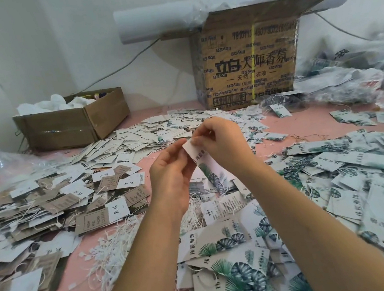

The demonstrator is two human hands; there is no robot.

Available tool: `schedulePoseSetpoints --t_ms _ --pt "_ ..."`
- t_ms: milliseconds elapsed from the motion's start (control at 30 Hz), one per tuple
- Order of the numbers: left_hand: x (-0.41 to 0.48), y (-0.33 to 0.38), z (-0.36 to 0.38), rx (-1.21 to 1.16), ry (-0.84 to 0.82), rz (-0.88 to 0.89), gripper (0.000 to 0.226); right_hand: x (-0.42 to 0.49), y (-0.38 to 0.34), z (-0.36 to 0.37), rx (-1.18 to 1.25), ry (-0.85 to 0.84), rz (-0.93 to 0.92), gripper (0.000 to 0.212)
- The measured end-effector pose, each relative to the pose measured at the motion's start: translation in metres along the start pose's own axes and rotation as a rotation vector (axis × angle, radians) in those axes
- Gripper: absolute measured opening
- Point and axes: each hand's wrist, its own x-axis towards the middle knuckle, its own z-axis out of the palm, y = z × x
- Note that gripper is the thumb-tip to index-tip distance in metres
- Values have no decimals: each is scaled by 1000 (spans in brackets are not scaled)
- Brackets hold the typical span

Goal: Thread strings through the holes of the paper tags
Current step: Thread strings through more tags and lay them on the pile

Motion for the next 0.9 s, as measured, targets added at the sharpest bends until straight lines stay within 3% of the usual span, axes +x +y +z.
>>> schedulePoseSetpoints --t_ms 167,567,733,900 --pt "-1 1 0 -40 -12 46 30 -3 -9 -6 174 -65 34 12" --pt "1 -1 -3 163 -90 131 18 -3 -16 -6 96 -98 -31 14" --pt "3 2 -2 198 -6 47 22 -3 -10 -8 110 -199 0 13" --pt "10 7 -10 -35 145 -34 21 1 8 -27 5 -235 101 11"
